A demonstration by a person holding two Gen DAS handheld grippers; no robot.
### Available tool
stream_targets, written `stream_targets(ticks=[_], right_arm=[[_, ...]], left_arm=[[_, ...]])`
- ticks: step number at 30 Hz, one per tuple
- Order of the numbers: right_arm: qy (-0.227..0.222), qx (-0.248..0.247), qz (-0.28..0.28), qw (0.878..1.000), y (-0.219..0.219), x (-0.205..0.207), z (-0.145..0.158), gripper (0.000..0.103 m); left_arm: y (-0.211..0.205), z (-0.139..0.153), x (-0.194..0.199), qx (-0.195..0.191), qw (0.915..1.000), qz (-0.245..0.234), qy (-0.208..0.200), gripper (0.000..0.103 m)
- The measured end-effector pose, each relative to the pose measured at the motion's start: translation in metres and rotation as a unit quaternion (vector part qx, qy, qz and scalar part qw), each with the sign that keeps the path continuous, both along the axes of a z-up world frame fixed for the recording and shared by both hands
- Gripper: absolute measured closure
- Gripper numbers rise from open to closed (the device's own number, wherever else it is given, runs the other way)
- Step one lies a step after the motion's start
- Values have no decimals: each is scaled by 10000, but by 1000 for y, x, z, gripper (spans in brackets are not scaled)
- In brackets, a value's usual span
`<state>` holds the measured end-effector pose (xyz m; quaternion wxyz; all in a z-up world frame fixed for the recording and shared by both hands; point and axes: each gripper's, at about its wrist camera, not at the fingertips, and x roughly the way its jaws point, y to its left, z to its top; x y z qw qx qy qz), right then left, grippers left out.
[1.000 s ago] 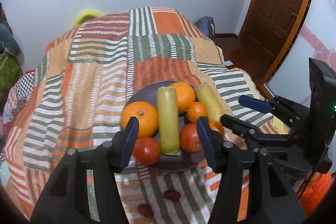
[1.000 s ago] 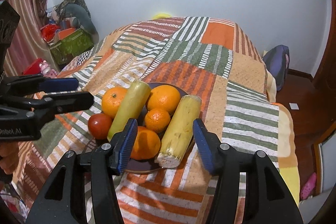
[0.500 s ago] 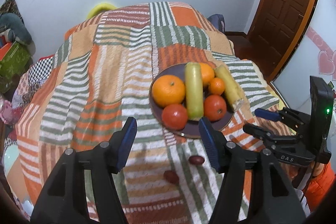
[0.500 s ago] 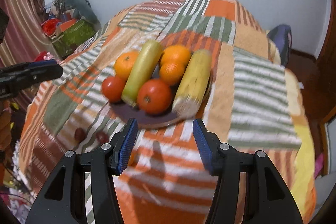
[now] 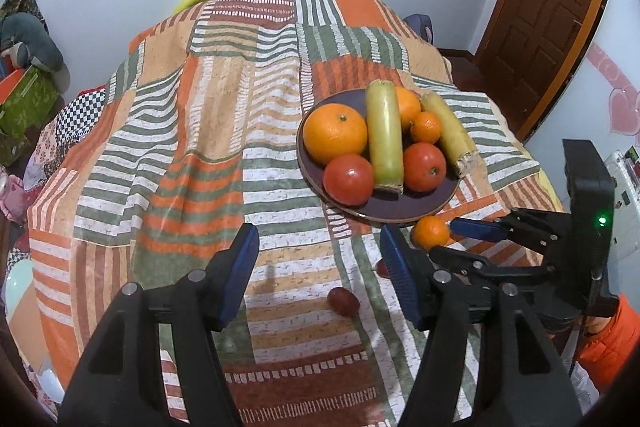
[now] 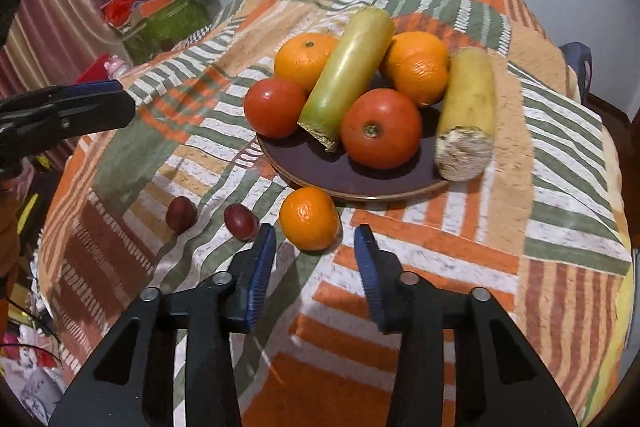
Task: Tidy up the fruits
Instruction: 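Grasp the last small mandarin with the right tool and place it on the plate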
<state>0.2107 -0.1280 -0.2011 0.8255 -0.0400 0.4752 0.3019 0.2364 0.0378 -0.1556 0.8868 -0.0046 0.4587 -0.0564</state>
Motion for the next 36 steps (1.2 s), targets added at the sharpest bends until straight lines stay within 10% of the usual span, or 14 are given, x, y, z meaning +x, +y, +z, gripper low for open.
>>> stream_targets(ticks=[36], right_arm=[[-192, -31, -33, 9998, 14, 4, 10, 71]], left_arm=[[13, -38, -7, -219, 9985, -63, 490, 40]])
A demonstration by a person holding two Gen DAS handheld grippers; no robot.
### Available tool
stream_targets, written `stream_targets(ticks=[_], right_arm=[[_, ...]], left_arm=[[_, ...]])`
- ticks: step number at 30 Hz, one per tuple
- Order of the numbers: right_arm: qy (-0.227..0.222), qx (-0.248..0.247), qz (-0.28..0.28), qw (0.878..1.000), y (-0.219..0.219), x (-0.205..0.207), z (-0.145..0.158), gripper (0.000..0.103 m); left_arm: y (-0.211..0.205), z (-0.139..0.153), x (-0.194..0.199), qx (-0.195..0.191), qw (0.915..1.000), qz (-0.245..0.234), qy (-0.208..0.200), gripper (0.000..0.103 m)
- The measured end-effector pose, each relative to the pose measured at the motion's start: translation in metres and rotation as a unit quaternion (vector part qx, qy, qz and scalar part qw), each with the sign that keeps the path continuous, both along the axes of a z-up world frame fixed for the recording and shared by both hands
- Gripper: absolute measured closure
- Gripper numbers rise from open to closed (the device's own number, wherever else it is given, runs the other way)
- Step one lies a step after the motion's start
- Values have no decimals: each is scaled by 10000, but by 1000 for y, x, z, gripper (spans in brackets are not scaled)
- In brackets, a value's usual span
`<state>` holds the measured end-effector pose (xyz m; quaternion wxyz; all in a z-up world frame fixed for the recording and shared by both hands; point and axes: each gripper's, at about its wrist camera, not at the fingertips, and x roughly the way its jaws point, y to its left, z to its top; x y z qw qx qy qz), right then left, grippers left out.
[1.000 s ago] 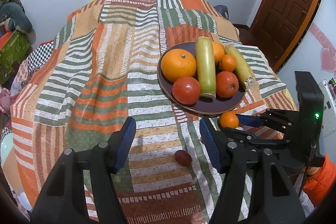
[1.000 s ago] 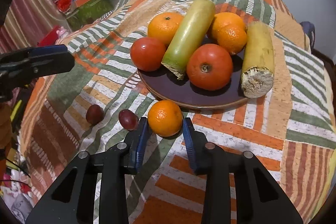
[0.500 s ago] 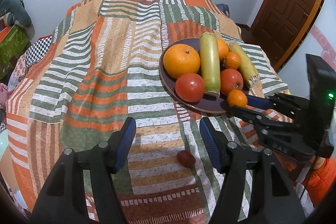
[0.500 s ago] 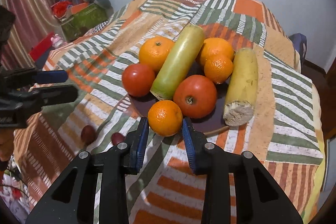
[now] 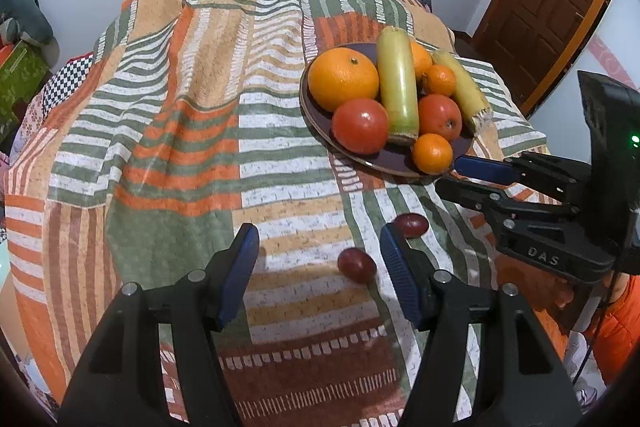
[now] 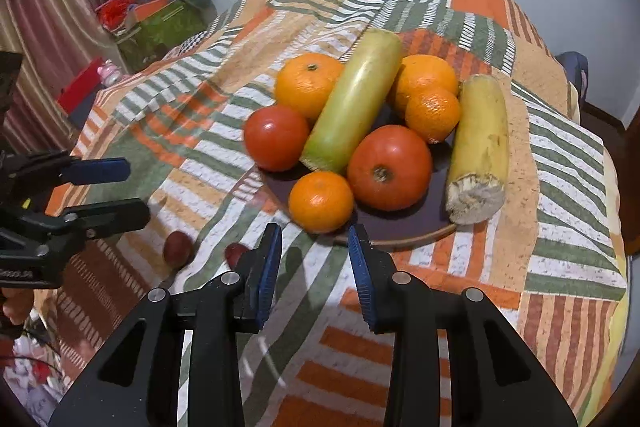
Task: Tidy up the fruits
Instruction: 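Grasp the last small mandarin with the right tool and place it on the plate, then grasp a dark red plum with the right tool while the left tool grasps another plum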
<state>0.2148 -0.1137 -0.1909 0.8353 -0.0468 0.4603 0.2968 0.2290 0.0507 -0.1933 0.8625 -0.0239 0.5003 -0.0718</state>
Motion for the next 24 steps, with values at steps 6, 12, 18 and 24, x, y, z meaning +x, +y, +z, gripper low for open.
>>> stream_targets(ticks=[6, 12, 18, 24], right_arm=[[69, 105, 213, 9997, 8, -15, 2, 71], [169, 45, 430, 9989, 23, -19, -6, 71], [242, -54, 544, 9982, 37, -15, -18, 71], [231, -10, 570, 9981, 37, -12, -19, 82]], left_arm=[[1, -5, -8, -80, 9999, -21, 101, 40], [1, -13, -13, -79, 9997, -68, 207, 40], [-3, -21, -12, -104, 9994, -141, 308, 40], [-10, -29, -9, -108, 9989, -231, 384, 40]])
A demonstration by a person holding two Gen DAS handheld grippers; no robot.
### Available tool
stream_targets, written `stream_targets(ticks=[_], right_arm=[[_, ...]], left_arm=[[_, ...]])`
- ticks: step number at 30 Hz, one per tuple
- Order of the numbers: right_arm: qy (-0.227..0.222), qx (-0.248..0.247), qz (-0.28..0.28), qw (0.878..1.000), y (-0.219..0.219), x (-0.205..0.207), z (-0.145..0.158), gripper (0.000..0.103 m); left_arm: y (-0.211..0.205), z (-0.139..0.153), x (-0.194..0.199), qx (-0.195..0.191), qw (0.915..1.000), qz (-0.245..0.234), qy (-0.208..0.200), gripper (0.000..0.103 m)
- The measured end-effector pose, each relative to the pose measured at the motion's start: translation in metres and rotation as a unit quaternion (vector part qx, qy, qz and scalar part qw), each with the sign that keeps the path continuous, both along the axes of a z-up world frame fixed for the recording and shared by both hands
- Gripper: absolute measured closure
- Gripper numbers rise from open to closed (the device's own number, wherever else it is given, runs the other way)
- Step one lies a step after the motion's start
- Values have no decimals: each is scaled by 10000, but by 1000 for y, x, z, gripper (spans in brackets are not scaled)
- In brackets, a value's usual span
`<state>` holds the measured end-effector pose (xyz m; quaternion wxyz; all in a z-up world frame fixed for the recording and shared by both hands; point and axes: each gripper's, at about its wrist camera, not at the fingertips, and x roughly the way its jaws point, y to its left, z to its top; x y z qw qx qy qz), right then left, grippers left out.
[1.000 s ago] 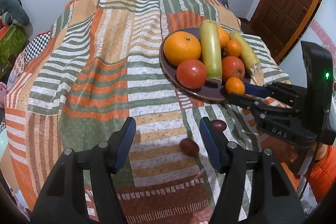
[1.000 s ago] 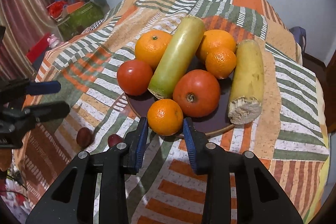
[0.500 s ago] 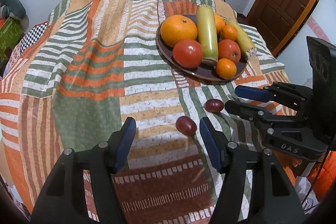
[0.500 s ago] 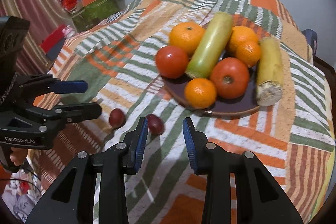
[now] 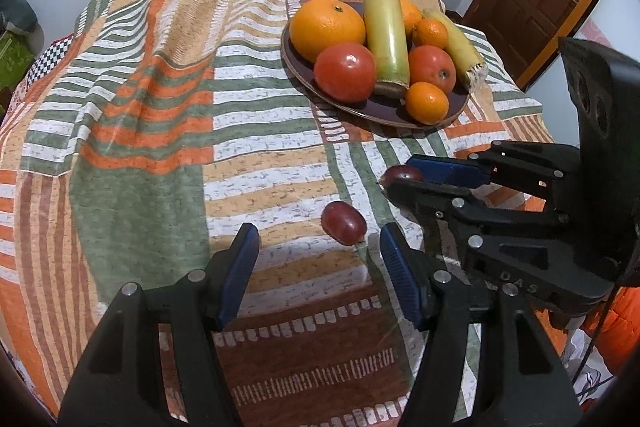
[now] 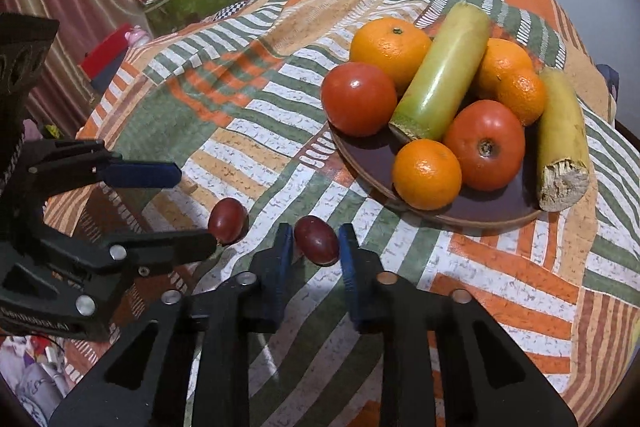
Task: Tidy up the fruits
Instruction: 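Grasp a dark red plum with the right tool while the left tool grasps another plum, then carry both plums to the plate rim and release them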
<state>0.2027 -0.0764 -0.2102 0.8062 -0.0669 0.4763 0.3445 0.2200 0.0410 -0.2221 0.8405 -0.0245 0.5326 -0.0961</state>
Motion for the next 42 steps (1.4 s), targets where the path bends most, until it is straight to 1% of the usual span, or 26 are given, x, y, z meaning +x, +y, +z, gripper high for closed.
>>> stream_targets(ticks=[5, 6, 14, 16, 18, 19, 27, 39, 42], right_arm=[[-32, 135, -116, 9998, -11, -2, 5, 82], [-52, 159, -147, 9998, -14, -3, 7, 82], [-193, 228, -358, 9989, -36, -5, 17, 82], [-212, 256, -424, 9986, -41, -4, 19, 82], [-233, 284, -509, 9980, -47, -3, 20, 82], [-235, 298, -548, 9978, -50, -3, 21, 82], [-208, 378, -800, 9959, -67, 0, 22, 82], [-456, 451, -1011, 9928, -84, 12, 34, 82], [-503, 454, -1031, 9924, -85, 15, 35, 82]], left_arm=[[-7, -5, 3, 31, 10000, -66, 40, 41], [-8, -6, 4, 25, 10000, -68, 44, 42], [-16, -9, 11, 39, 9999, -110, 23, 62], [-16, -10, 13, 27, 9999, -92, 48, 71], [-16, -12, 14, 7, 10000, -53, 81, 77], [-16, -12, 14, 2, 10000, -50, 74, 79], [-17, -4, 12, 31, 9999, -95, 17, 79], [-37, 29, 35, -62, 9987, -228, -441, 79], [-42, 32, 41, -77, 9983, -276, -499, 79]])
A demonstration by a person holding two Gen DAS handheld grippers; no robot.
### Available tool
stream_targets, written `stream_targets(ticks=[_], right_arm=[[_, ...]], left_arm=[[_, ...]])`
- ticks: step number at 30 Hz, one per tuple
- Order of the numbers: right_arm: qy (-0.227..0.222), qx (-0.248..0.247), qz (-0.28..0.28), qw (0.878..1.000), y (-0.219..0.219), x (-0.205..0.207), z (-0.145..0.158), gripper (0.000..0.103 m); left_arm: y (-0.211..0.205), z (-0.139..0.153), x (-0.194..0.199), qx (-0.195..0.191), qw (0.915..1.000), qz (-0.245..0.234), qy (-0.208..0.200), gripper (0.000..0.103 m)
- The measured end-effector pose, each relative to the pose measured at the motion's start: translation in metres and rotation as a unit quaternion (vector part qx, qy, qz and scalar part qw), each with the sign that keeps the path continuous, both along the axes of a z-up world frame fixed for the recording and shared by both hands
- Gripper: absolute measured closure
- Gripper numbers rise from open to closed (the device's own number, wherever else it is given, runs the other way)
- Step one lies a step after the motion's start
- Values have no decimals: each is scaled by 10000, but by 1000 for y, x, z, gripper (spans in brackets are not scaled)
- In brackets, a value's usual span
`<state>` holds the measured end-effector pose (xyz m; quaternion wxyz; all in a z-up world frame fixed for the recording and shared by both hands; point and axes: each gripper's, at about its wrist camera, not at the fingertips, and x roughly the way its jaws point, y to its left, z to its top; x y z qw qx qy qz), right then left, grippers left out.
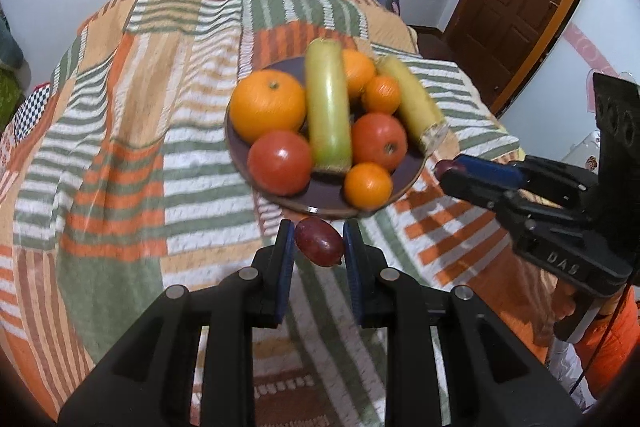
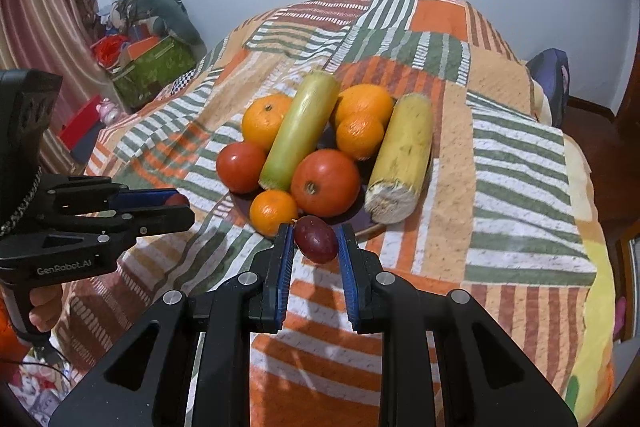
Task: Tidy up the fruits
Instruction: 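Carry both plums to the plate rim and release them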
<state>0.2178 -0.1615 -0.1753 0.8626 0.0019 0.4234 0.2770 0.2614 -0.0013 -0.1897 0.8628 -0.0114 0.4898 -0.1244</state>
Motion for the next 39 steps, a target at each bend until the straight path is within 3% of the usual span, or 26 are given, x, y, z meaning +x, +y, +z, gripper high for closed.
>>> stream_targets(ticks=[15, 25, 31, 34, 37, 39], right_arm=[[23, -139, 45, 9999, 6, 13, -15, 82], [67, -180, 46, 9998, 8, 18, -25, 82], [48, -214, 40, 9998, 9, 18, -24, 82], [87, -173, 48, 9998, 9, 19, -25, 77], [91, -162, 5, 9998, 10, 19, -24, 64], [82, -187, 1, 9998, 11, 18, -25, 63]], left_arm=[[-18, -14, 32, 2, 9999, -116, 81, 79], [-17, -18, 34, -8, 9999, -120, 27, 79], [-18, -19, 33, 110, 9999, -89, -21, 73], [-18, -19, 33, 102, 9999, -79, -5, 72], [-17, -19, 33, 86, 10000, -42, 16, 71], [-16, -19, 33, 81, 10000, -23, 54, 68]])
